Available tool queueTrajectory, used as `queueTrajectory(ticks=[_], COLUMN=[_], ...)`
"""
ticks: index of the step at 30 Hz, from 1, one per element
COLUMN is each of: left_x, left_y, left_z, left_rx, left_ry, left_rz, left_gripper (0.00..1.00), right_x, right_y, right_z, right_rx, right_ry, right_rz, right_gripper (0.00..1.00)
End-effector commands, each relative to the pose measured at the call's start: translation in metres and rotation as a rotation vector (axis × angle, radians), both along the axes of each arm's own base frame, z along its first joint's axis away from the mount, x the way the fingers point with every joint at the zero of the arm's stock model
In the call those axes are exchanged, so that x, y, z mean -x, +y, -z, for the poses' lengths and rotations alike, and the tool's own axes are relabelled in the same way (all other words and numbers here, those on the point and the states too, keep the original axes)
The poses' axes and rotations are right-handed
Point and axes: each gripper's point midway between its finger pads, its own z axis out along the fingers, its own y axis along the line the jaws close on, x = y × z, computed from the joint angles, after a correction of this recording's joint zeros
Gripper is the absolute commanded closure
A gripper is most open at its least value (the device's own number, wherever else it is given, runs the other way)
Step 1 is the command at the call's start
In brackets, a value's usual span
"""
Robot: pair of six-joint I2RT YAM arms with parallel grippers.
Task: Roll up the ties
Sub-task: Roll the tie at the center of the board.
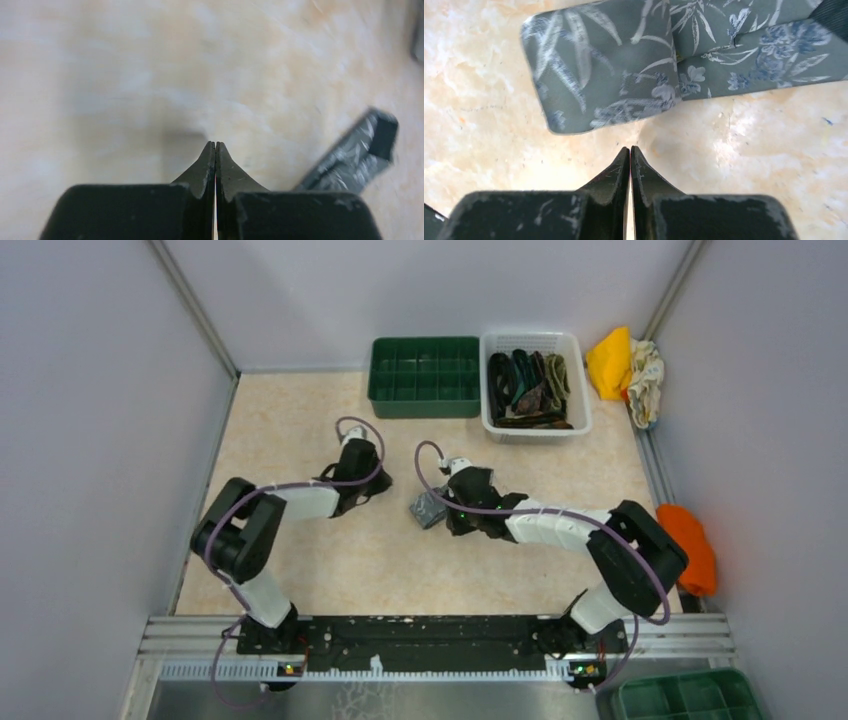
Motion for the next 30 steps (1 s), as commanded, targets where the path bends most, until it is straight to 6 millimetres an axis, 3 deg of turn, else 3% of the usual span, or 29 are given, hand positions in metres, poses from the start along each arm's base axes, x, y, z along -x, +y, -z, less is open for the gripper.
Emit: queueTrajectory(ticks=[1, 2, 5, 7, 10, 14, 21, 24, 30], left_x=[0.007, 0.010, 0.028, 0.043, 0.064, 0.083, 0.091, 0.089, 0.084], left_y=[0.084, 0.089, 0.104, 0.117, 0.139, 0.161, 0.175, 0.172, 0.166], left_z=[-0.027, -0.043, -0.084, -0.101, -0.121, -0.142, -0.147, -0.144, -0.142], left_rx=[-0.116, -0.097, -0.028, -0.005, 0.007, 0.004, -0.031, -0.035, -0.037], left_ry=[-0.006, -0.040, -0.133, -0.175, -0.240, -0.336, -0.370, -0.361, -0.357], left_rz=[-0.327, -0.352, -0.399, -0.440, -0.489, -0.516, -0.541, -0.532, -0.505], left_gripper=[1.00, 1.00, 1.00, 1.00, 1.00, 1.00, 1.00, 1.00, 1.00], right_x=[-0.008, -0.008, -0.011, -0.011, -0.011, -0.011, -0.017, -0.024, -0.042], right_y=[-0.014, -0.019, -0.007, 0.004, 0.023, 0.047, 0.065, 0.059, 0.046], right_z=[-0.052, -0.057, -0.077, -0.083, -0.083, -0.072, -0.044, -0.034, -0.038], right_rx=[0.176, 0.244, 0.365, 0.431, 0.514, 0.580, 0.640, 0.714, 0.845], right_ry=[-0.187, -0.214, -0.294, -0.338, -0.400, -0.429, -0.426, -0.449, -0.531], right_rz=[-0.012, -0.006, -0.043, -0.078, -0.132, -0.205, -0.261, -0.249, -0.198], right_gripper=[0.96, 0.95, 0.94, 0.86, 0.61, 0.38, 0.27, 0.25, 0.19])
